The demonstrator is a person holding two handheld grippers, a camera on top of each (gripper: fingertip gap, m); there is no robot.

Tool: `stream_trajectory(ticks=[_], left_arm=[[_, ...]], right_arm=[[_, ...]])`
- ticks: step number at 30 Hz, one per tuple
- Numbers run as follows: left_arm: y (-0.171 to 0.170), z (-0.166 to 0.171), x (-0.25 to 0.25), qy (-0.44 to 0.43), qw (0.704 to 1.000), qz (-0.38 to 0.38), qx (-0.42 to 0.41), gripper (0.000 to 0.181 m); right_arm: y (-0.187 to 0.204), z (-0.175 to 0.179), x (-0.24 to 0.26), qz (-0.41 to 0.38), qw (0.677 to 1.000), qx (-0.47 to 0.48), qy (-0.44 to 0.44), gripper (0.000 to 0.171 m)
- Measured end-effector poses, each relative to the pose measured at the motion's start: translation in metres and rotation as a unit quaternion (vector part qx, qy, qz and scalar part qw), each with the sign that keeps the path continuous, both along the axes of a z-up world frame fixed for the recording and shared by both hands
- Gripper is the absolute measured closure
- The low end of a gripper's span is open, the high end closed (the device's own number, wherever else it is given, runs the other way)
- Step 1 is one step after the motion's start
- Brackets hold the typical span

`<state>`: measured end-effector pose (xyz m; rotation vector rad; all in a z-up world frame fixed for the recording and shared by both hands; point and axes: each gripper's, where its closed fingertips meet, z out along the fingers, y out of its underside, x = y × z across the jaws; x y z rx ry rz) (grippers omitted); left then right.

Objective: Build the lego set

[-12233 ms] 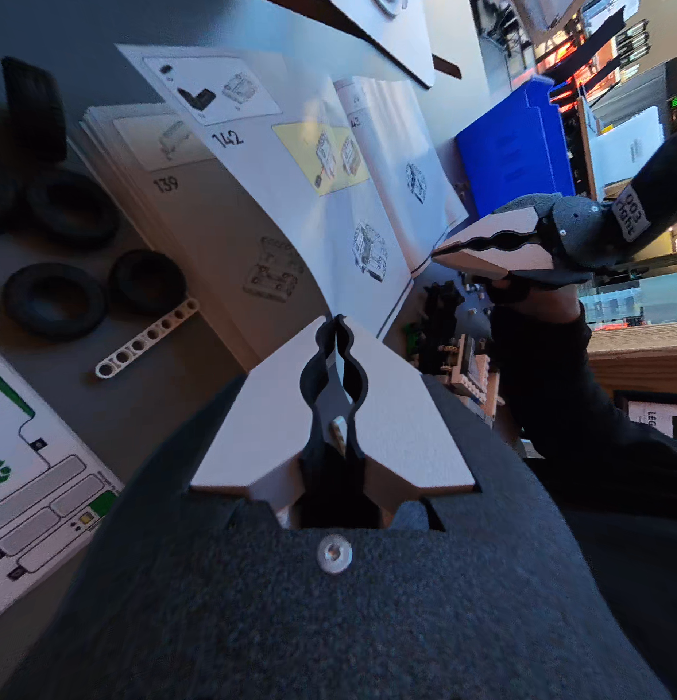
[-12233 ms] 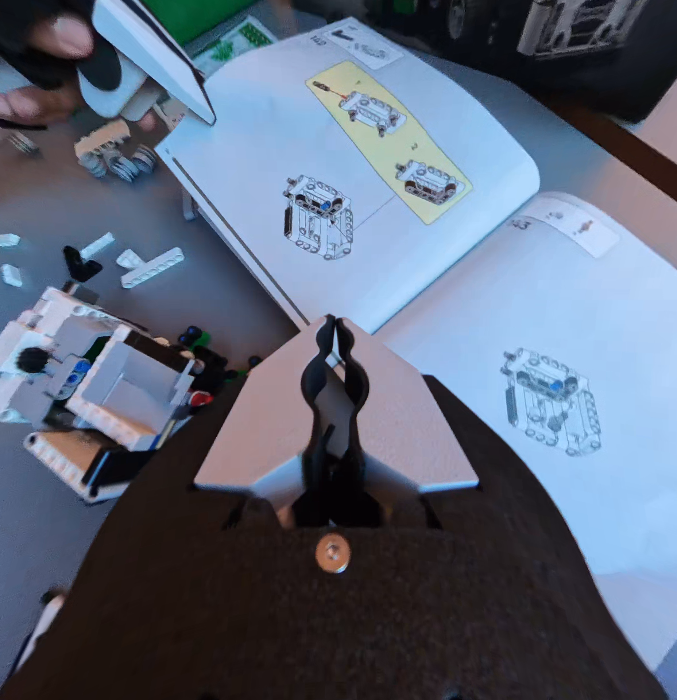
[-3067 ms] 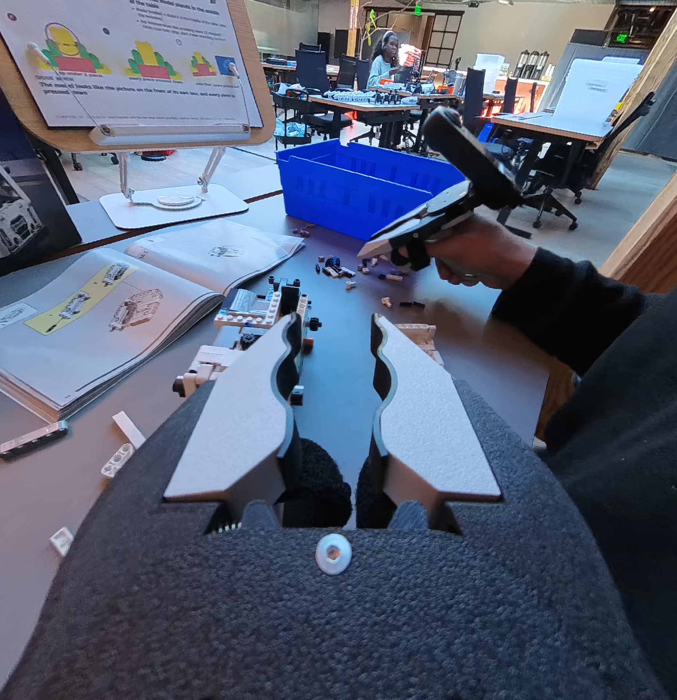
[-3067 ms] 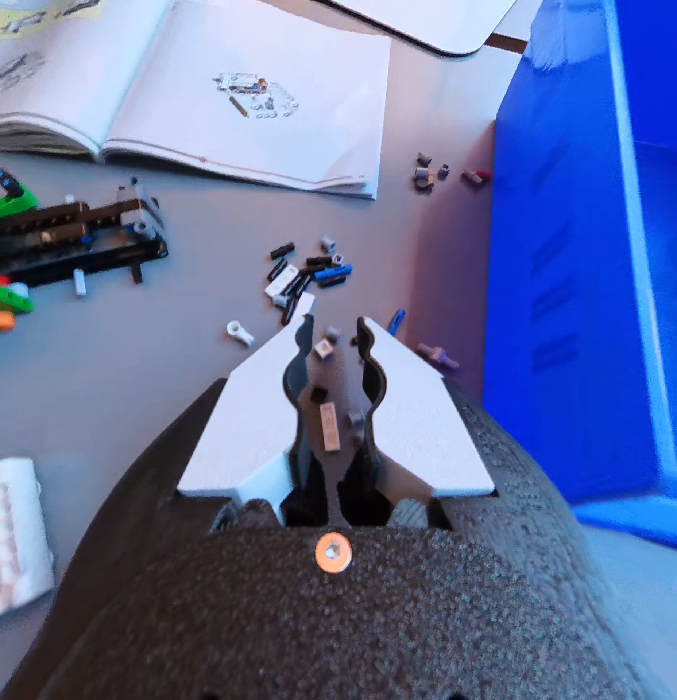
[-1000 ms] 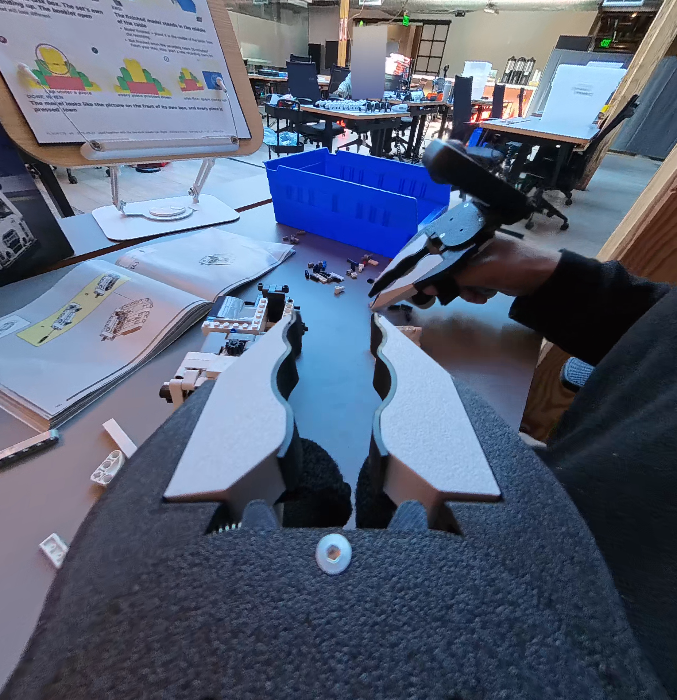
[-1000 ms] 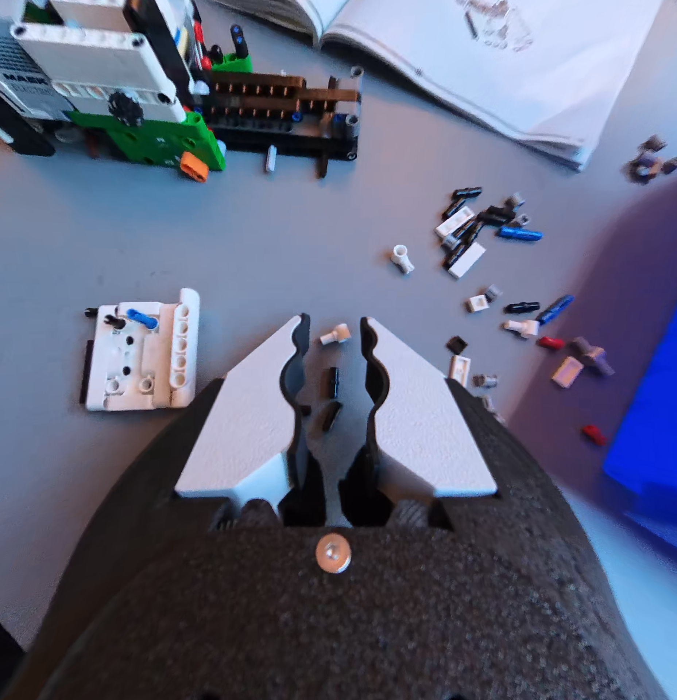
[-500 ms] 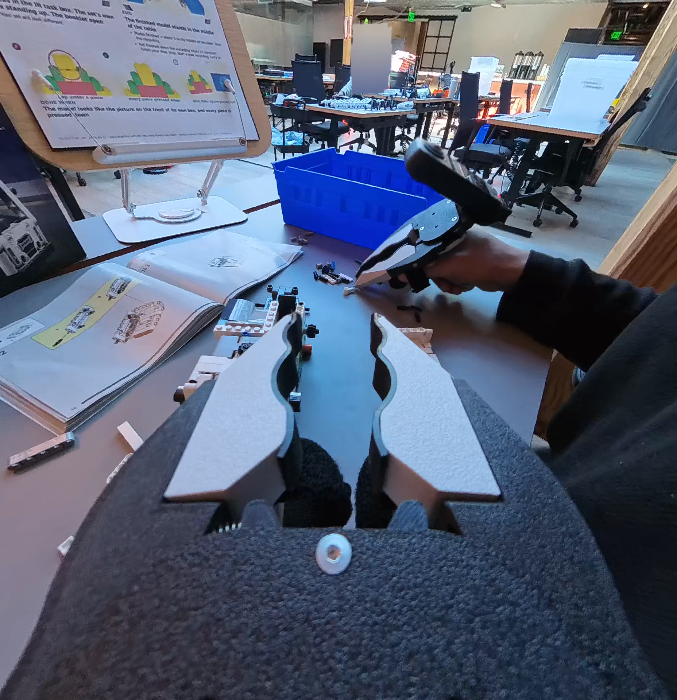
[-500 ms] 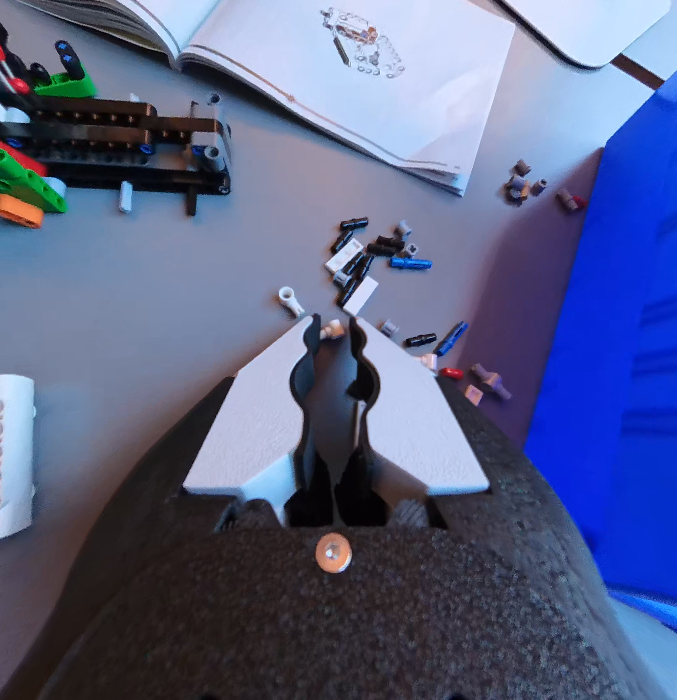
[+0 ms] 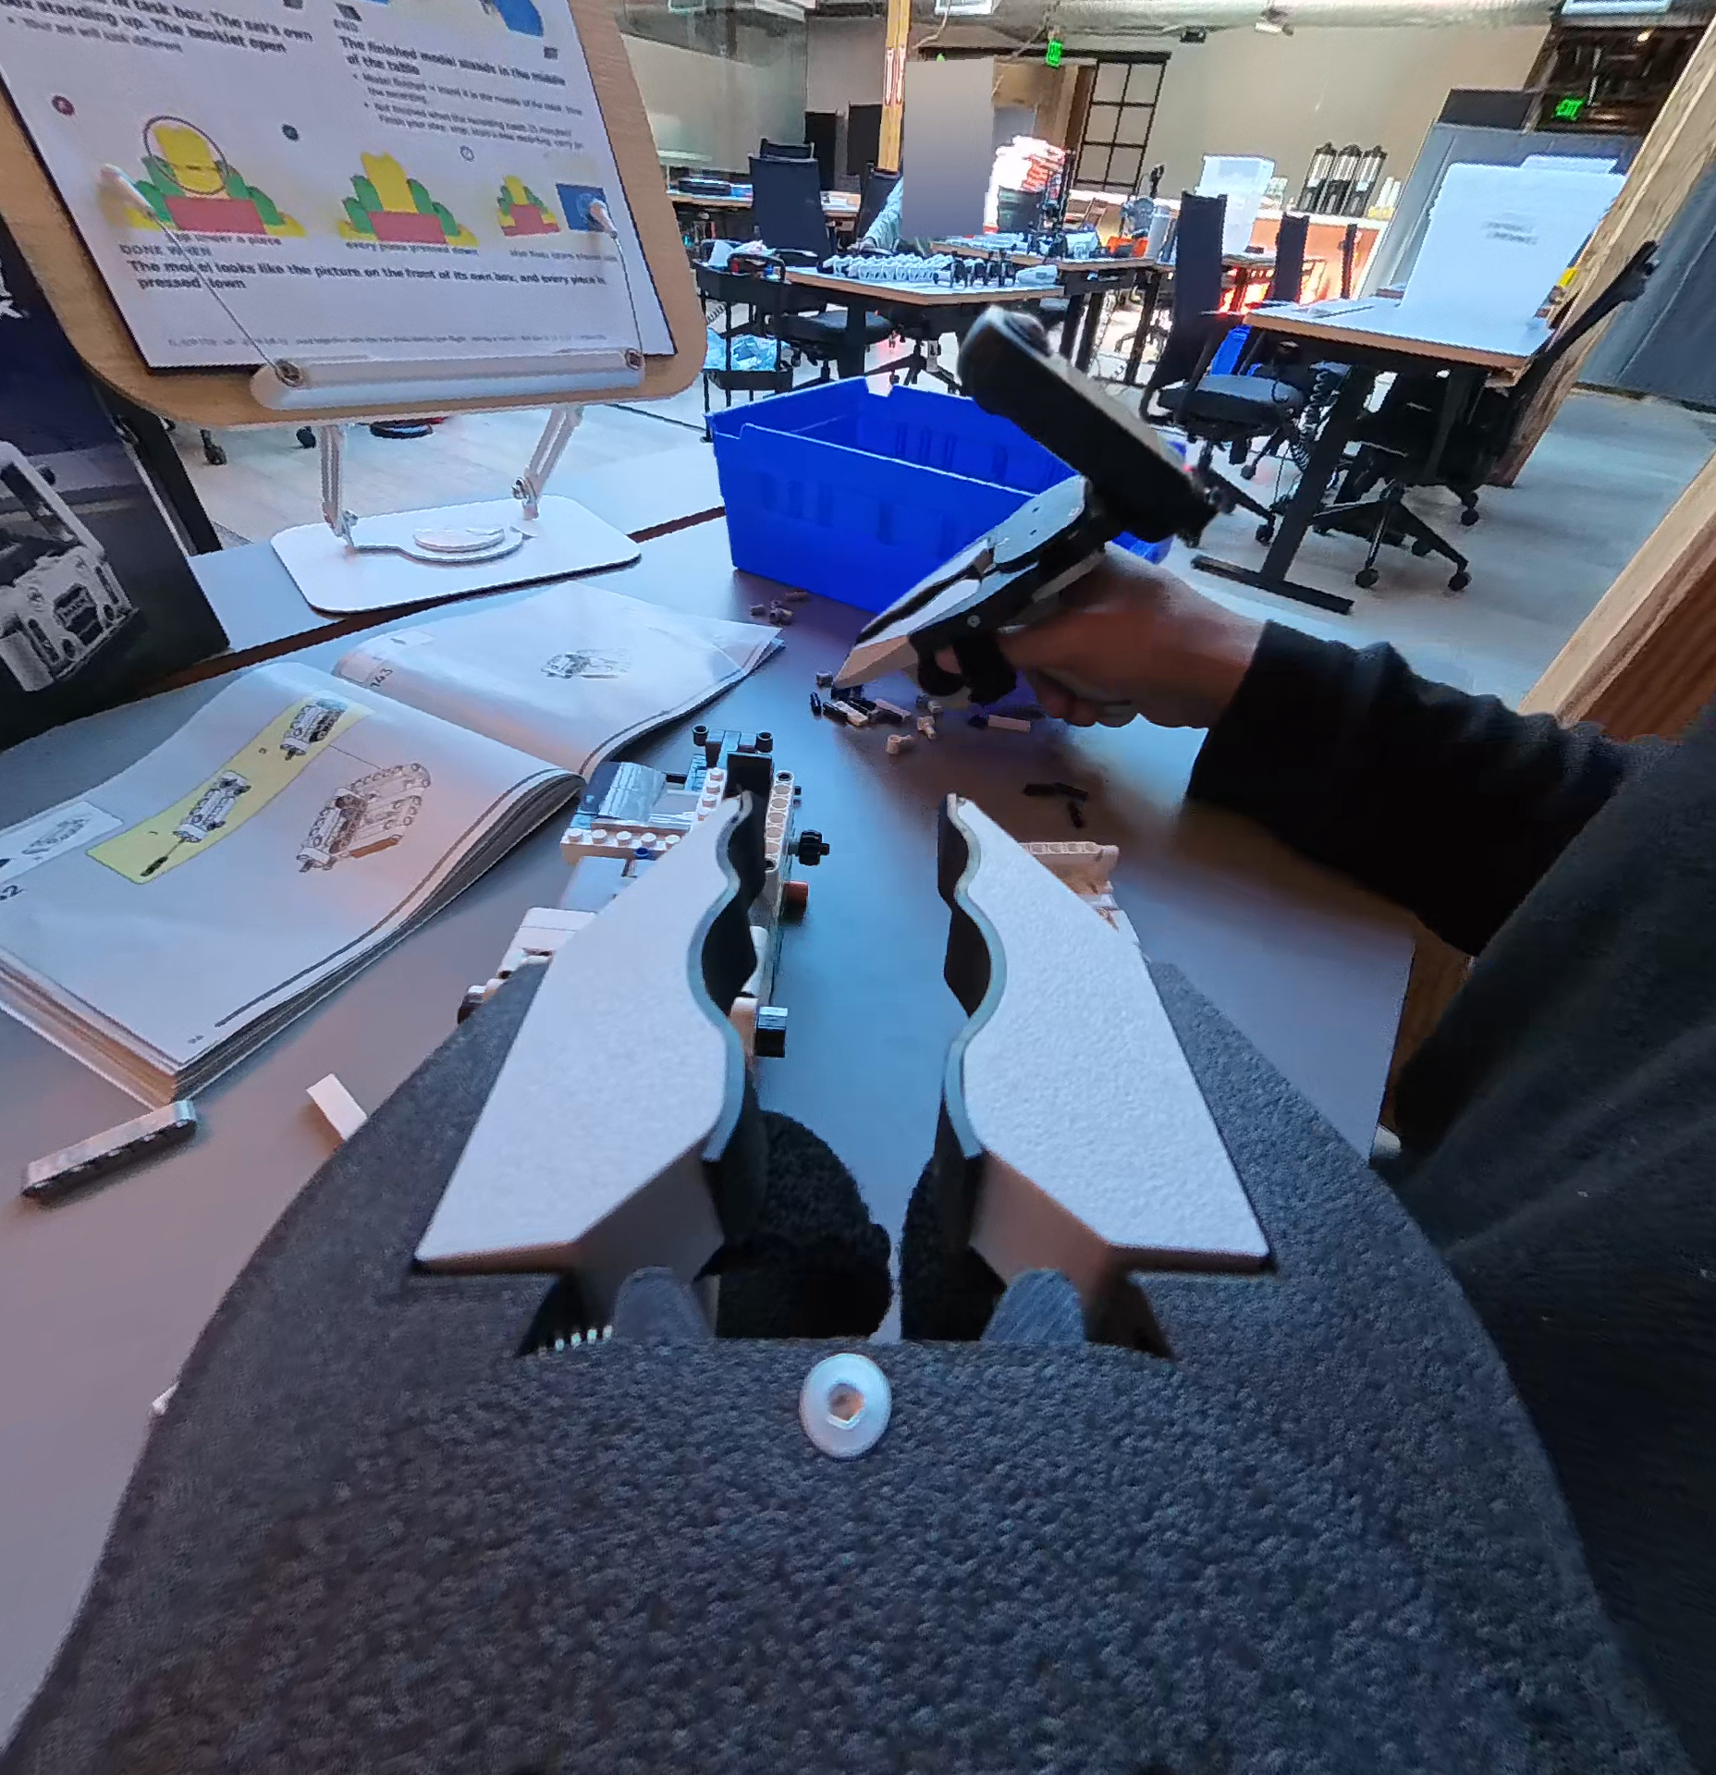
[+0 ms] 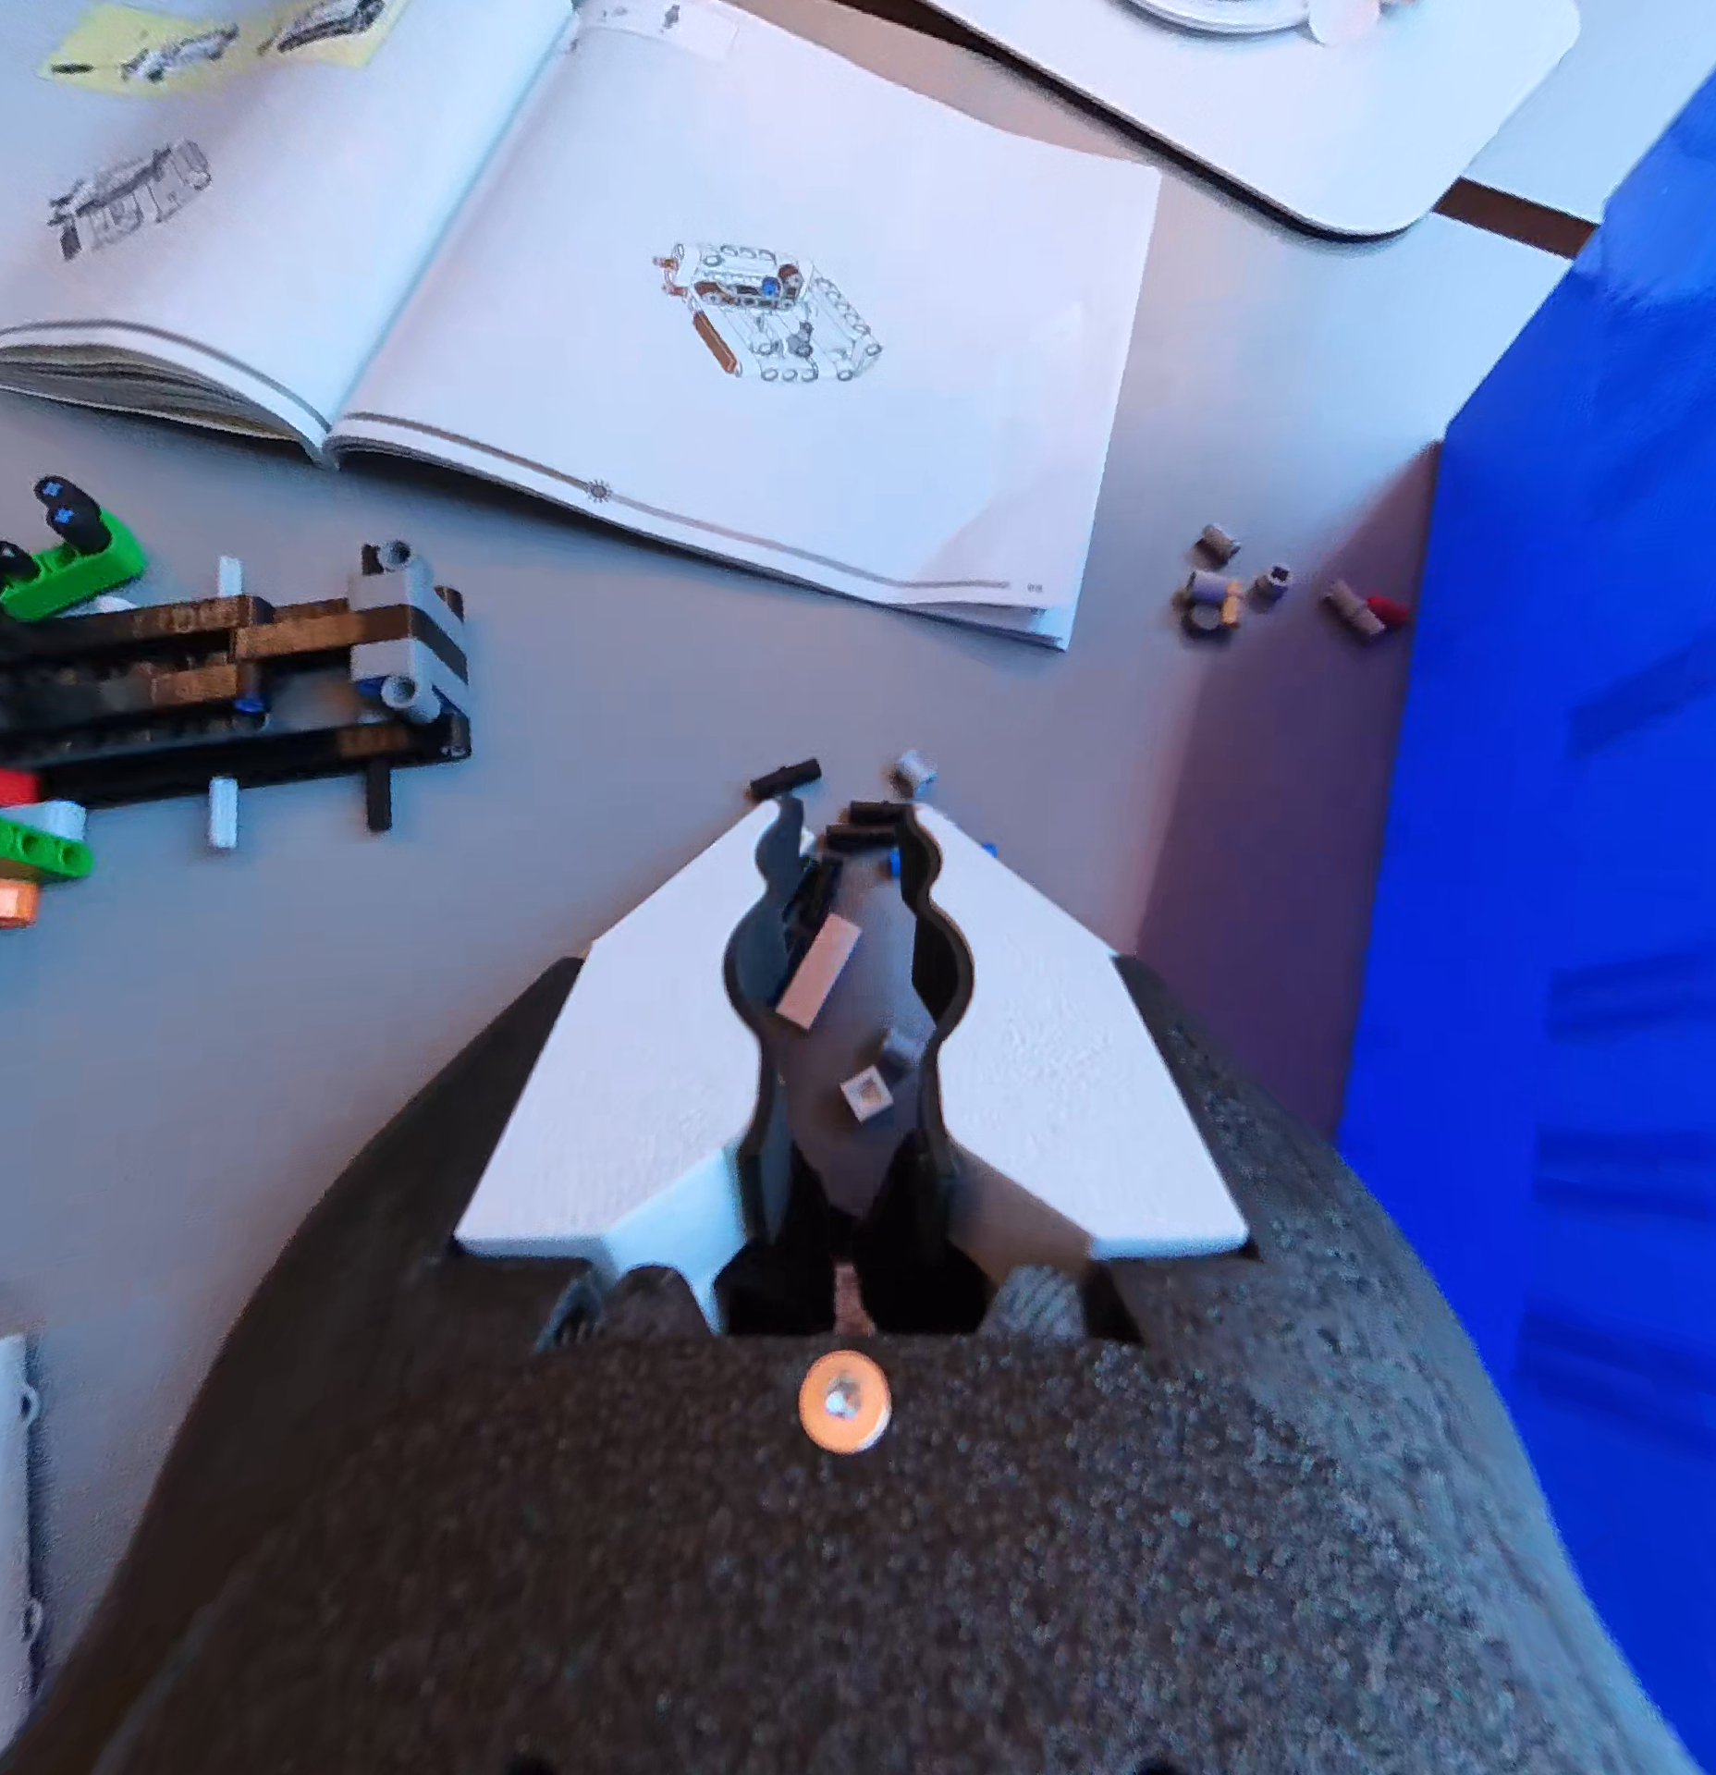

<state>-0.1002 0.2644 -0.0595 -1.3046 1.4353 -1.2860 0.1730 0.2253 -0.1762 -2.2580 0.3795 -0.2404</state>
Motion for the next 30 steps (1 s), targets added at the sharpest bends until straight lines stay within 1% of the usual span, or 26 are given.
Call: stream_trajectory(ticks=[2, 4, 7, 9, 14, 17, 20, 21, 23, 25, 26, 28, 30], left_arm=[[0.002, -0.001, 0.0, 0.0, 1.0, 0.002, -0.004, 0.147], [0.004, -0.001, 0.001, 0.0, 1.0, 0.004, -0.006, 0.147], [0.005, -0.001, 0.003, -0.002, 1.0, 0.004, -0.009, 0.147], [0.006, -0.002, 0.004, 0.0, 1.0, 0.003, -0.009, 0.147], [0.008, -0.004, 0.005, 0.001, 1.0, 0.006, -0.013, 0.147], [0.009, -0.004, 0.005, 0.001, 1.0, 0.005, -0.016, 0.147], [0.009, -0.004, 0.006, 0.001, 1.0, 0.002, -0.016, 0.147], [0.008, -0.003, 0.006, 0.0, 1.0, 0.001, -0.015, 0.147], [0.006, -0.002, 0.006, 0.001, 1.0, -0.001, -0.011, 0.147], [0.004, -0.002, 0.006, 0.002, 1.0, -0.004, -0.008, 0.147], [0.004, -0.001, 0.006, 0.001, 1.0, -0.004, -0.007, 0.147], [0.003, -0.002, 0.007, 0.0, 1.0, -0.007, -0.01, 0.147], [0.001, -0.005, 0.009, 0.002, 1.0, -0.01, -0.015, 0.147]], right_arm=[[0.006, -0.002, 0.0, 0.008, 1.0, -0.008, 0.0, 0.151], [0.014, -0.001, -0.008, 0.031, 0.999, -0.006, 0.01, 0.149], [0.02, -0.008, -0.013, 0.055, 0.998, -0.033, 0.0, 0.149], [0.021, -0.014, -0.011, 0.058, 0.997, -0.048, -0.007, 0.15], [0.022, -0.015, -0.011, 0.053, 0.998, -0.035, 0.02, 0.153], [0.021, -0.015, -0.01, 0.055, 0.998, -0.037, 0.007, 0.165], [0.022, -0.014, -0.011, 0.063, 0.997, -0.036, -0.005, 0.167], [0.023, -0.01, -0.014, 0.068, 0.997, -0.031, -0.007, 0.167], [0.02, 0.015, -0.022, 0.082, 0.996, -0.001, -0.023, 0.167], [0.007, 0.045, -0.043, 0.122, 0.992, 0.028, -0.029, 0.167], [-0.004, 0.053, -0.06, 0.155, 0.987, 0.029, -0.022, 0.167], [-0.035, 0.05, -0.089, 0.2, 0.98, 0.001, 0.004, 0.167], [-0.068, 0.033, -0.108, 0.214, 0.976, -0.038, 0.028, 0.167]])
